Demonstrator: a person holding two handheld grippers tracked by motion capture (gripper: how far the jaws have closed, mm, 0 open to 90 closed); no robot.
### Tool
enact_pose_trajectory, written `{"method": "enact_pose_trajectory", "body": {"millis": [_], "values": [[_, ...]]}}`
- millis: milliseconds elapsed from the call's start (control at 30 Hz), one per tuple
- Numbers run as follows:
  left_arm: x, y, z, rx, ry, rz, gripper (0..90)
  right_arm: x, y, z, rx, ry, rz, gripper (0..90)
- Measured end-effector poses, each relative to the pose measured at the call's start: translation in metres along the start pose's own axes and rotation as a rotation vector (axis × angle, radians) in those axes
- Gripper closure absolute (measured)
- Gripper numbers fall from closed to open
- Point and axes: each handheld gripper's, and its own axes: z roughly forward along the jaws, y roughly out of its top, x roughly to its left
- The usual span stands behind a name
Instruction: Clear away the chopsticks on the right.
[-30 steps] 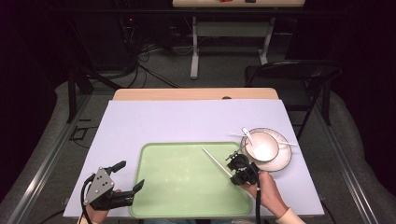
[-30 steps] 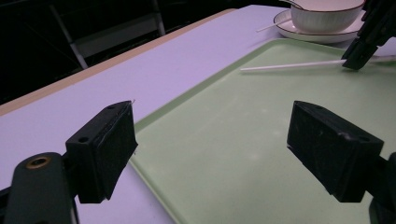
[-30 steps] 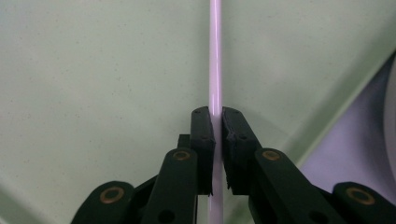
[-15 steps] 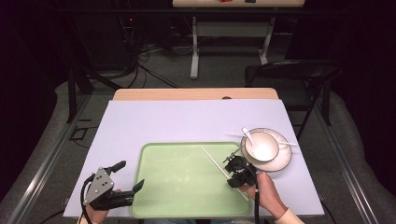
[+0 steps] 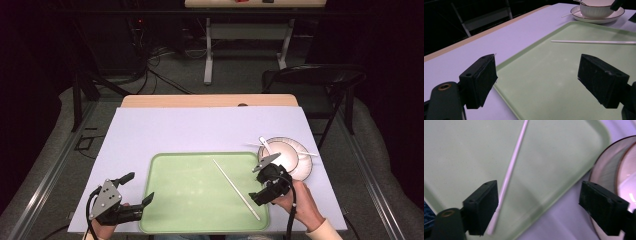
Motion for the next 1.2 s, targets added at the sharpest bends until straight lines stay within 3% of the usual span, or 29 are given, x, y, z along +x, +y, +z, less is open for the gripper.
{"method": "enact_pose_trajectory", "body": {"millis": [167, 433, 500, 633, 833, 867, 900, 1067, 1100, 1200], "values": [[0.000, 0.000, -0.001, -0.002, 0.002, 0.002, 15.6, -0.025, -0.005, -0.024, -0.063, -0.048, -0.005, 0.0], [0.000, 0.000, -0.001, -0.003, 0.004, 0.000, 15.6, -0.073, -0.014, -0.051, -0.094, -0.116, -0.001, 0.0], [0.000, 0.000, -0.001, -0.005, 0.004, -0.001, 15.6, -0.085, -0.014, -0.058, -0.094, -0.148, 0.021, 0.0], [0.001, 0.000, -0.001, -0.006, 0.004, 0.004, 15.6, -0.111, -0.014, -0.065, -0.100, -0.152, 0.030, 0.0], [0.001, 0.000, -0.001, -0.007, 0.005, -0.002, 15.5, -0.152, -0.009, -0.063, -0.075, -0.173, 0.048, 0.0], [0.001, 0.000, -0.001, -0.007, 0.005, -0.002, 15.5, -0.152, -0.009, -0.063, -0.075, -0.173, 0.048, 0.0], [0.001, 0.000, 0.000, -0.007, 0.006, -0.002, 15.6, -0.163, -0.007, -0.059, -0.048, -0.184, 0.058, 0.0], [0.001, 0.000, -0.001, -0.007, 0.007, -0.003, 15.6, -0.182, -0.003, -0.046, 0.003, -0.186, 0.043, 0.0], [0.001, -0.001, -0.001, -0.007, 0.008, -0.004, 15.6, -0.190, -0.002, -0.038, 0.036, -0.176, 0.047, 0.2], [0.001, -0.001, 0.000, -0.007, 0.008, -0.007, 15.6, -0.197, -0.002, -0.030, 0.065, -0.167, 0.043, 0.0]]}}
